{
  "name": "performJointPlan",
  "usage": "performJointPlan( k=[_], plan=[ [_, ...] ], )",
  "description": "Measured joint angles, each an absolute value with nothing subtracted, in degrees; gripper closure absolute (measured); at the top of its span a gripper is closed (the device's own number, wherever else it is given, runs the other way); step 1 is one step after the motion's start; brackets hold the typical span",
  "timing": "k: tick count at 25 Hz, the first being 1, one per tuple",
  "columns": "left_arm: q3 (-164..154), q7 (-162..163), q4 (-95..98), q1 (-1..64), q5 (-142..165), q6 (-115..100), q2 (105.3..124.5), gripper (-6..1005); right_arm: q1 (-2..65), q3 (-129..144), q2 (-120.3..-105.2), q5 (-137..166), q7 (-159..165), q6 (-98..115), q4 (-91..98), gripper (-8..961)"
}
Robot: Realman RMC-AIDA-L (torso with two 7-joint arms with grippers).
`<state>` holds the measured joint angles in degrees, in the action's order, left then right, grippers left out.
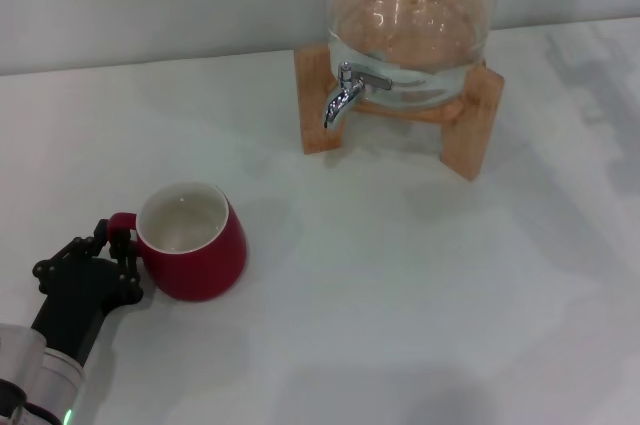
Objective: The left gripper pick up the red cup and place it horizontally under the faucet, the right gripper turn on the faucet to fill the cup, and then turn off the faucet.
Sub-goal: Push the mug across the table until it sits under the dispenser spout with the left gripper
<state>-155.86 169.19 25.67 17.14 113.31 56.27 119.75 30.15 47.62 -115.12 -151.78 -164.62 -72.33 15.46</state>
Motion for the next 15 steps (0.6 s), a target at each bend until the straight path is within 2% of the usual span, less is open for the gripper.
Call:
performJointPlan(
  k=[2, 8, 15],
  plan=[
    [-155.72, 169.19, 25.67, 17.07, 113.22, 56.27, 119.79, 830, 30.15, 47.63, -115.1, -151.78, -164.62, -72.33, 15.47, 260],
    [-155.48, 169.17, 26.14, 16.99, 112.82, 56.27, 119.8, 889, 30.08, 47.64, -115.06, -151.78, -164.62, -72.33, 15.47, 260],
    [-154.5, 169.11, 26.7, 17.6, 112.65, 56.07, 119.79, 900, 30.21, 47.64, -115.04, -151.79, -164.62, -72.33, 15.34, 260]
  ],
)
